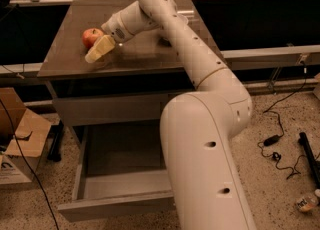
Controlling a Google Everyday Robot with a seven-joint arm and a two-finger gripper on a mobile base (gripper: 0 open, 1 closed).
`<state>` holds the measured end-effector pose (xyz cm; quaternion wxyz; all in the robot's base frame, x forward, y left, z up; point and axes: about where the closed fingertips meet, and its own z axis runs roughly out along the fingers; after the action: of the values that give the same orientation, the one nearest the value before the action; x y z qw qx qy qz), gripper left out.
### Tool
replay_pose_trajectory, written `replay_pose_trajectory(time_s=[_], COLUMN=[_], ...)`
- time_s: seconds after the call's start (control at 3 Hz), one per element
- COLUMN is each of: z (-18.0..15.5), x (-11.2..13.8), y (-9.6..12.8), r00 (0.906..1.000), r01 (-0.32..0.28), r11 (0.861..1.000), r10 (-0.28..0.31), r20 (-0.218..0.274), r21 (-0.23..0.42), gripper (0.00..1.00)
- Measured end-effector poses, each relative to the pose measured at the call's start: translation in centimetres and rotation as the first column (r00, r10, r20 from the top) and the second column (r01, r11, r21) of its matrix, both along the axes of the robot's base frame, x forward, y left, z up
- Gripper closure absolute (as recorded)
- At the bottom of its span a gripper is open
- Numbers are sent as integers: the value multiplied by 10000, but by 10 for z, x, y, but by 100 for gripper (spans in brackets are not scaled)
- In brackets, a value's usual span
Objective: Place apple into middle drawer
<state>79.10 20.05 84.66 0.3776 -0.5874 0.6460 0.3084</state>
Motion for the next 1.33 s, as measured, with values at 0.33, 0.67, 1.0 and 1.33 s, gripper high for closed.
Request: replay_pose_trajectory(time_s=[0.33, 0.67, 1.0, 1.33], z=[-3, -6, -3, -3], x=[9, 13, 15, 15], y=[9, 17, 17, 17], r00=[10000, 9998, 9998, 9998], r01=[-57, -142, -175, -175], r11=[9997, 9991, 9989, 9989], r10=[58, 148, 179, 179], r20=[-53, -152, -95, -92], r21=[243, 410, 444, 443], gripper=[0, 17, 41, 64])
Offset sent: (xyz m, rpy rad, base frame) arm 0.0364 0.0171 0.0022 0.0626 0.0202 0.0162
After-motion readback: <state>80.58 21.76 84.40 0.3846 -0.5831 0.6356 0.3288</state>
